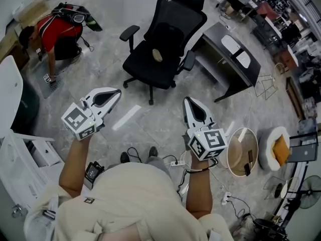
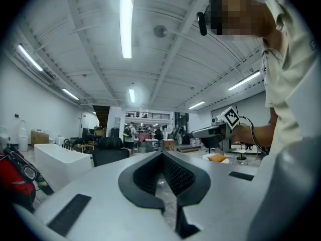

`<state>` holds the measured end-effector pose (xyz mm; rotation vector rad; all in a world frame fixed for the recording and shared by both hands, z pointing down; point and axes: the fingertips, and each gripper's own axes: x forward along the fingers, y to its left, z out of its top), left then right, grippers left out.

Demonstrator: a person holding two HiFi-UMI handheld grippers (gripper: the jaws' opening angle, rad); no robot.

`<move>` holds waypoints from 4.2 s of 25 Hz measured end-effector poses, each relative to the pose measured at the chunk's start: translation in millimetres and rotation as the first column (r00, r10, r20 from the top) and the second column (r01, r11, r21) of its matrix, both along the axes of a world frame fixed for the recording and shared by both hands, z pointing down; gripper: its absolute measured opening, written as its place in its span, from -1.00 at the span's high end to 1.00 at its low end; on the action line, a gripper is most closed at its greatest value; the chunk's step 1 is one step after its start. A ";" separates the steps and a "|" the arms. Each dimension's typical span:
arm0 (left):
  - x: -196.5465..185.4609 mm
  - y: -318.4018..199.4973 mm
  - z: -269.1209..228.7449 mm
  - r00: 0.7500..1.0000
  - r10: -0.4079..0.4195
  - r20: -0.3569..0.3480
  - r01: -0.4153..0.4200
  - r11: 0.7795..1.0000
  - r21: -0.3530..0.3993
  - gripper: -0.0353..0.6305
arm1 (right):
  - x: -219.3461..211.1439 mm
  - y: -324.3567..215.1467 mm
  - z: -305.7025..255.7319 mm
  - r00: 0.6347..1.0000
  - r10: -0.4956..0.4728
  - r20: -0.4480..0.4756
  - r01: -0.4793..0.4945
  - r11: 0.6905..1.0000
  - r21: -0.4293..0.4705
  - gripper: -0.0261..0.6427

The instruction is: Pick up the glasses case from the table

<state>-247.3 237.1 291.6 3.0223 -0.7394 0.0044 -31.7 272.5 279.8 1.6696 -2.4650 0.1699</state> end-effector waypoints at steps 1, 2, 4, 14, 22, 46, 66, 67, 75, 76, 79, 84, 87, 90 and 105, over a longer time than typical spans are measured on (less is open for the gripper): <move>-1.6 0.2 0.1 1.000 0.001 -0.003 -0.001 1.000 0.001 0.85 | -1.5 0.1 0.5 1.000 0.004 0.004 -0.004 1.000 -0.002 0.85; -3.1 0.6 -0.2 1.000 0.002 -0.006 -0.002 1.000 0.002 0.85 | -3.0 0.3 1.0 1.000 0.008 0.004 -0.008 1.000 -0.004 0.85; -5.8 2.0 -1.0 1.000 0.003 -0.012 -0.003 1.000 0.002 0.85 | -5.0 0.7 1.4 1.000 0.013 -0.001 -0.013 1.000 -0.010 0.85; 14.3 -22.5 4.5 0.999 -0.040 -0.002 0.040 0.999 -0.018 0.85 | 22.5 -36.6 7.6 1.000 -0.025 0.004 0.025 0.999 -0.022 0.85; 49.0 -63.7 -4.6 0.992 -0.128 0.013 0.128 0.992 -0.018 0.85 | 59.9 -101.2 9.0 0.994 -0.106 0.029 0.107 0.994 -0.034 0.85; 119.9 -143.4 8.5 0.959 -0.272 0.077 0.277 0.959 -0.066 0.85 | 120.1 -225.2 28.3 0.957 -0.273 0.098 0.281 0.957 -0.074 0.85; 202.0 -225.7 35.5 0.979 -0.171 0.108 0.182 0.978 -0.101 0.85 | 195.5 -290.6 64.8 0.971 -0.199 0.135 0.215 0.970 -0.112 0.85; 202.9 -234.5 36.7 0.983 -0.154 0.101 0.164 0.981 -0.104 0.85 | 197.1 -293.5 66.6 0.974 -0.183 0.130 0.198 0.973 -0.117 0.85; 231.4 -319.3 39.6 0.998 0.051 0.046 -0.046 0.993 -0.105 0.85 | 218.4 -326.6 56.2 0.996 -0.008 0.090 0.017 0.994 -0.109 0.85; 232.9 -328.9 34.7 0.997 0.074 0.038 -0.070 0.993 -0.095 0.85 | 218.0 -329.3 54.5 0.997 0.011 0.082 -0.002 0.994 -0.109 0.85; 233.5 -353.9 26.1 0.993 0.121 0.017 -0.119 0.990 -0.082 0.85 | 214.3 -339.2 52.2 0.996 0.060 0.073 -0.052 0.993 -0.107 0.85; 242.3 -384.3 28.0 0.979 0.203 0.016 -0.201 0.976 -0.088 0.85 | 212.4 -354.2 55.8 0.989 0.127 0.079 -0.118 0.987 -0.113 0.85; 248.9 -405.0 32.4 0.968 0.251 0.015 -0.249 0.964 -0.091 0.85 | 216.2 -367.3 58.2 0.982 0.171 0.083 -0.161 0.980 -0.119 0.85; 254.5 -423.9 32.8 0.959 0.282 0.012 -0.279 0.955 -0.104 0.85 | 218.0 -381.8 60.5 0.975 0.208 0.082 -0.197 0.973 -0.122 0.85; 225.5 -506.7 47.2 0.945 0.324 -0.033 -0.326 0.937 -0.123 0.85 | 191.4 -455.8 61.4 0.965 0.261 0.032 -0.254 0.957 -0.137 0.85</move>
